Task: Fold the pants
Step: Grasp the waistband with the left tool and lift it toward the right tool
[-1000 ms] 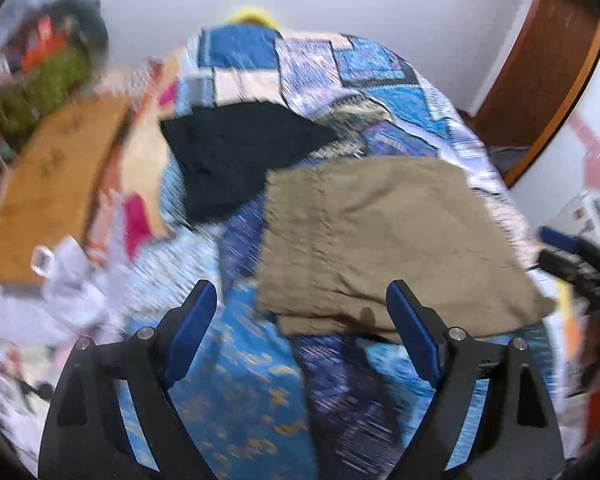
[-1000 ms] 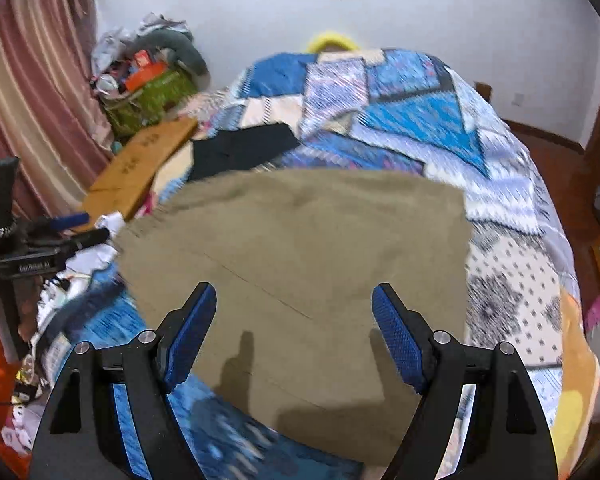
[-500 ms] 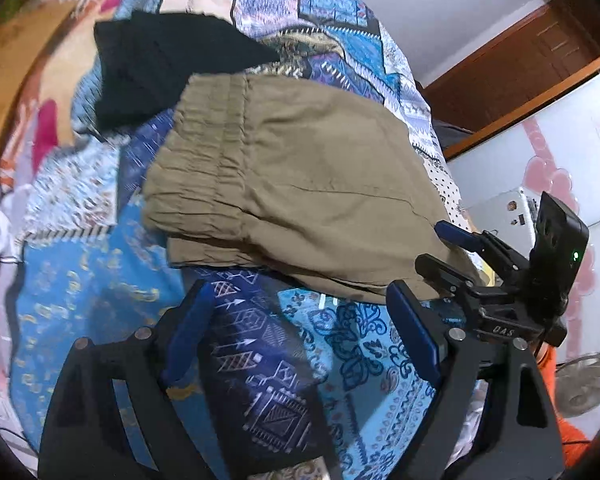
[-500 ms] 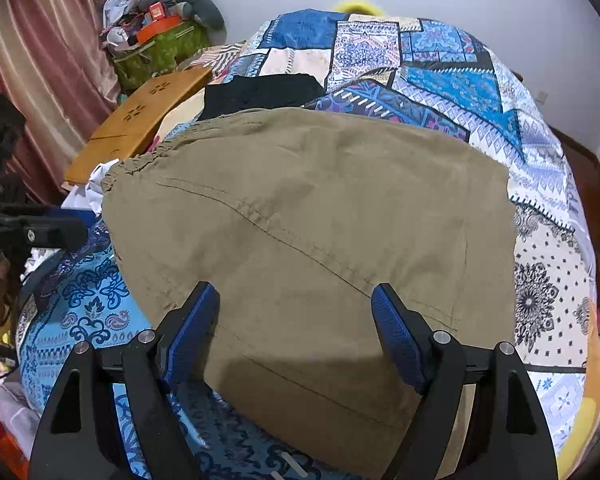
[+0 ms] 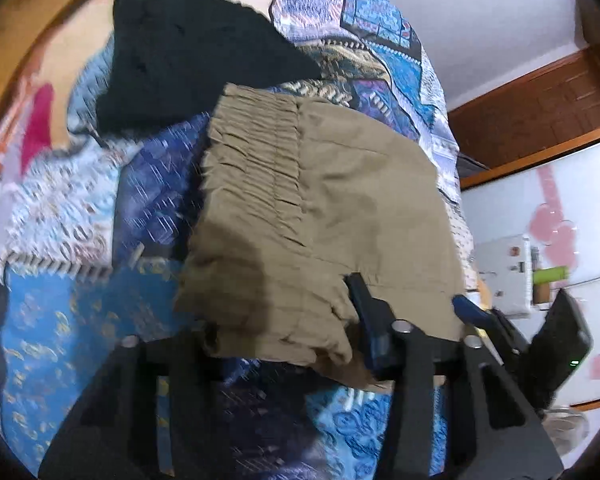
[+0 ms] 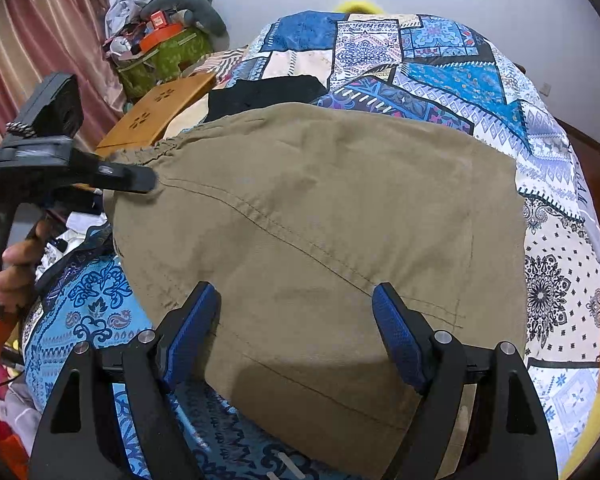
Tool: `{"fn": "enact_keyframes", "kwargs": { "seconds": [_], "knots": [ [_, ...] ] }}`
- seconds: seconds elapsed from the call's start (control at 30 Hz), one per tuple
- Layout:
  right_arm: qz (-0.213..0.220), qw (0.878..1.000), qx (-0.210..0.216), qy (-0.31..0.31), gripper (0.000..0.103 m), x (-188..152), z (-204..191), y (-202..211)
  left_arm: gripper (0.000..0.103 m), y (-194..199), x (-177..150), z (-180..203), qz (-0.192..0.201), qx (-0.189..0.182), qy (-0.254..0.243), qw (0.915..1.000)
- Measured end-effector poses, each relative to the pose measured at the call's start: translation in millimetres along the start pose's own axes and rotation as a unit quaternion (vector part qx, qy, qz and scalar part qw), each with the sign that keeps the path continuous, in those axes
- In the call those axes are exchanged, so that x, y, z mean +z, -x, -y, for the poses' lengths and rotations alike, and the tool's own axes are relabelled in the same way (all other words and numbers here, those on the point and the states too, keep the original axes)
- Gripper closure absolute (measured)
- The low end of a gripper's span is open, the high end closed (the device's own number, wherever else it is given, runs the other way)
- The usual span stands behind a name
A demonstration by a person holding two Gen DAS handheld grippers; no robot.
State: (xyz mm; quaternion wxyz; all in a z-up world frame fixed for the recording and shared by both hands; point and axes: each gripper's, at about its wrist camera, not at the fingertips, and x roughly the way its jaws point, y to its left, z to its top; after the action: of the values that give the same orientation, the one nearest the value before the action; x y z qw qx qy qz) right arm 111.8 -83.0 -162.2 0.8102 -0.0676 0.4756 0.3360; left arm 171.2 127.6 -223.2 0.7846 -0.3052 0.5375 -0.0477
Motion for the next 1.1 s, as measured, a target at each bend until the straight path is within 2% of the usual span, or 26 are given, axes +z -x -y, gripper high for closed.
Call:
{"fn": "enact_keyframes", "kwargs": {
  "seconds": [0.13,0.2,0.3,0.37,0.43,0.53,0.7,0.77,0.87,0.97,1.1],
  "knots": [
    [0.005,1.000,0.003,-0.007,0.025,-1,2,4,0.070,15,-6,13,0.051,0.046,-0.039,0.9969],
    [0.012,1.000,0.009,-0.021,0.026,-2,6,9,0.072,31,-13,25,0.090,0.081,-0.071,0.9901],
    [0.027,0.999,0.009,-0.041,0.026,-4,13,20,0.073,55,-21,36,0.140,0.135,-0.111,0.9747],
    [0.036,0.998,0.001,-0.047,0.026,-5,17,29,0.073,68,-26,46,0.172,0.180,-0.142,0.9579],
    [0.044,0.998,-0.011,-0.050,0.026,-6,22,36,0.073,82,-33,56,0.205,0.230,-0.179,0.9346],
    [0.044,0.997,-0.030,-0.048,0.026,-10,27,38,0.074,93,-39,71,0.234,0.269,-0.219,0.9081],
    [0.016,0.998,-0.036,-0.048,0.026,-19,32,23,0.075,94,-39,104,0.252,0.271,-0.263,0.8910],
    [0.021,0.998,-0.032,-0.053,0.026,-22,35,24,0.076,93,-38,121,0.255,0.259,-0.281,0.8879],
    [0.020,0.998,-0.022,-0.062,0.026,-21,39,24,0.077,90,-34,146,0.250,0.229,-0.307,0.8891],
    [0.022,0.998,-0.022,-0.059,0.026,-23,37,24,0.078,83,-31,168,0.234,0.197,-0.324,0.8951],
    [0.024,0.998,-0.017,-0.063,0.026,-24,36,24,0.078,67,-30,192,0.195,0.147,-0.340,0.9083]
  ]
}}
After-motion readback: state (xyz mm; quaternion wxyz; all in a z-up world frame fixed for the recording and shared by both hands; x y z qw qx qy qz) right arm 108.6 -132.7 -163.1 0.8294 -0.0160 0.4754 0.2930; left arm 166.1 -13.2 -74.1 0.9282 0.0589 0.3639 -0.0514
